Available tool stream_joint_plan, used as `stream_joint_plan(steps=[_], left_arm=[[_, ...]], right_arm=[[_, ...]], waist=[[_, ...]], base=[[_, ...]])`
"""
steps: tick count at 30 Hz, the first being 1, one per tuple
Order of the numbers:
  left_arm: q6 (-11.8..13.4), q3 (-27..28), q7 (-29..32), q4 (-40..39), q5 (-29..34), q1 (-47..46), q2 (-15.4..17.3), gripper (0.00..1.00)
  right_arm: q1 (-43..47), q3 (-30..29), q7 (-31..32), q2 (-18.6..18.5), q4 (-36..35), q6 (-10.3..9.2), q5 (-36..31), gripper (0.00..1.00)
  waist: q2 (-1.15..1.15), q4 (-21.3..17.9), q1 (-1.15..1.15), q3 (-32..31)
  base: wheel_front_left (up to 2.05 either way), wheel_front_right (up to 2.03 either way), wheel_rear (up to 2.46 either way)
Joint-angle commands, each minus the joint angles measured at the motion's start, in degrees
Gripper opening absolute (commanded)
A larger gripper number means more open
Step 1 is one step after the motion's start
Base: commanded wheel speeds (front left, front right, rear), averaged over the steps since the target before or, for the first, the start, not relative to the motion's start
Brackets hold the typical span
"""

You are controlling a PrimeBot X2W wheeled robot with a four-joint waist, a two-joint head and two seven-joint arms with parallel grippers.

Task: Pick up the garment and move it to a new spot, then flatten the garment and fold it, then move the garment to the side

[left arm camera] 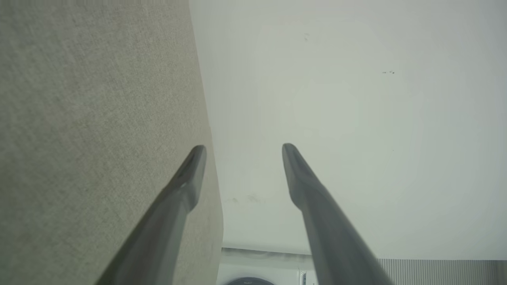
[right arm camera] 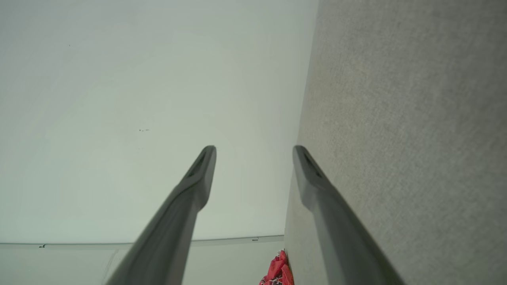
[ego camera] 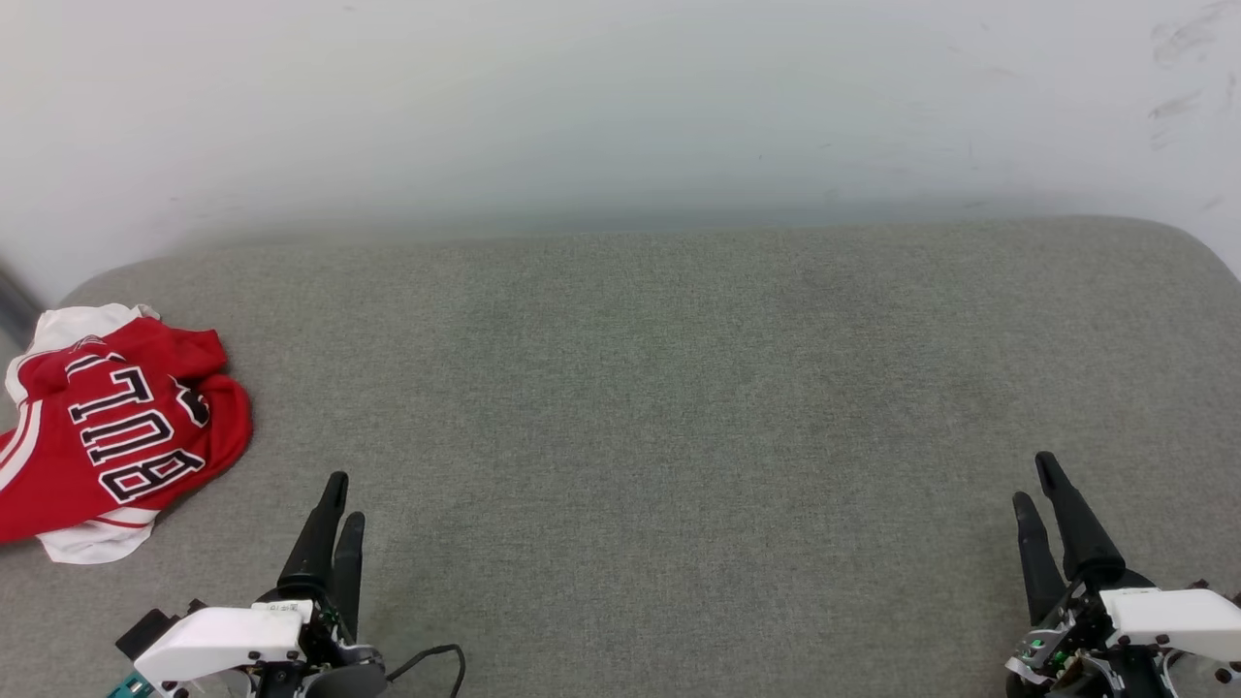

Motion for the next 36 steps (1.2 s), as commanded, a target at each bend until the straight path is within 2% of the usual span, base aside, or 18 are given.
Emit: stream_joint_plan(steps=[1,7,13,25,36], left_arm=[[0.0,0.05,-0.44,-1.47,0.51,-0.79,0.2,1.0],[0.06,1.28,-2.14,-2.38,3.74,-0.43,0.22,1.0],[1.17,2.23,-3.72,-4.26,8.89,-0.56,0.23,1.0],[6.72,-0.02,-6.58,-9.93,23.41,0.96,0.26,1.0],[10.06,-2.44,-8.9,-12.23,36.55,2.7,0.28,1.0]], right_arm=[[-0.82,0.14,-0.49,-0.03,-1.12,0.08,-0.7,1.0],[-0.38,0.09,-2.19,-0.02,-2.51,0.08,-5.64,1.0],[0.1,0.01,-3.76,-0.02,-4.84,0.09,-12.66,1.0],[1.04,1.05,-6.64,-0.01,-9.29,0.1,-28.98,1.0],[2.26,2.71,-8.97,0.0,-12.55,0.1,-43.12,1.0]], waist=[[0.0,-0.01,0.0,0.01],[0.0,-0.07,0.0,0.08],[0.0,-0.07,0.0,0.22],[0.0,-0.06,0.0,0.27],[0.0,-0.03,0.0,0.26]], base=[[0.0,0.0,0.0],[0.0,0.0,0.0],[0.0,0.0,0.0],[0.0,0.0,0.0],[0.0,0.0,0.0]])
